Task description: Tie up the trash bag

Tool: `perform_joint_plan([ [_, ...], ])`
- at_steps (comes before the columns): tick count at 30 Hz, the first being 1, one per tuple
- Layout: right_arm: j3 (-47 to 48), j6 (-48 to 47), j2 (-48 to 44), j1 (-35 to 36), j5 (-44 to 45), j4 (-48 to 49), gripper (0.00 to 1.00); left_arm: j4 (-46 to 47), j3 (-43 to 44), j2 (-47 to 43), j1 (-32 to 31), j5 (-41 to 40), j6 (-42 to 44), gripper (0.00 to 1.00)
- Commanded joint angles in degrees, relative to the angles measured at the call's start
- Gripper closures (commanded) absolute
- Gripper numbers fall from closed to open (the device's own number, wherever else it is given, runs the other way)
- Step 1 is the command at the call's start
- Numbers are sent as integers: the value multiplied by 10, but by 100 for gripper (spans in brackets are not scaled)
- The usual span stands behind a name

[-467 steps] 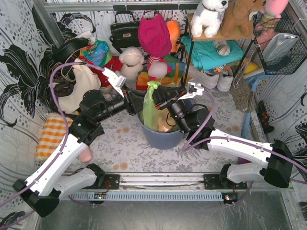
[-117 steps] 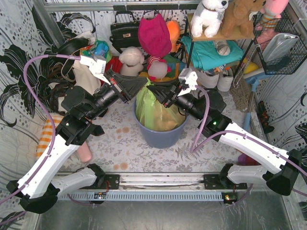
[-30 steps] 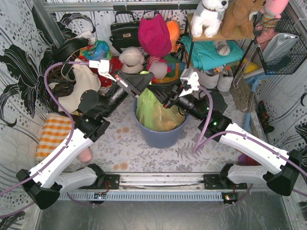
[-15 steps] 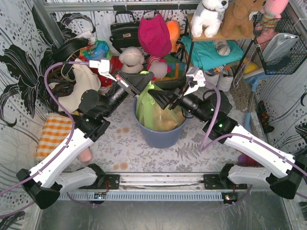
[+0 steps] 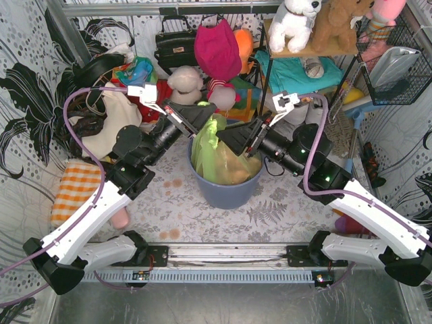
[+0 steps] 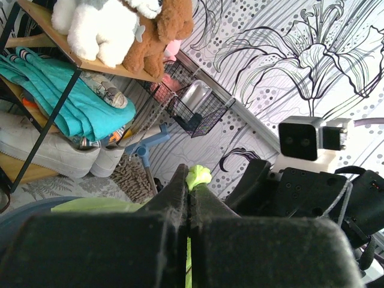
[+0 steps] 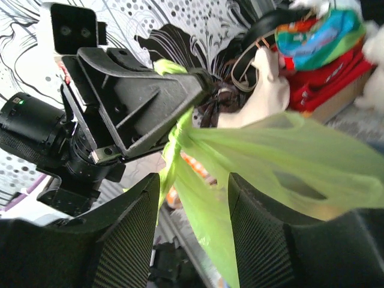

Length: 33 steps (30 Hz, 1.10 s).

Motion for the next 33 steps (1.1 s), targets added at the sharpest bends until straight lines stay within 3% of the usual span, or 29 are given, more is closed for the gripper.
perform_joint_plan([
  [1, 18, 116, 4, 2, -8, -52, 50, 4, -8, -12, 1, -13, 11, 100],
  [14, 29, 181, 40, 2, -75, 14, 48, 1, -22, -21, 1, -10, 6, 100],
  [24, 48, 193, 63, 2, -86, 0, 44, 4, -24, -22, 1, -5, 5, 100],
  [30, 64, 191, 76, 2, -88, -24, 52, 5, -24, -21, 1, -1, 4, 100],
  [33, 72, 177, 72, 2, -88, -42, 63, 5, -24, -20, 1, -2, 4, 100],
])
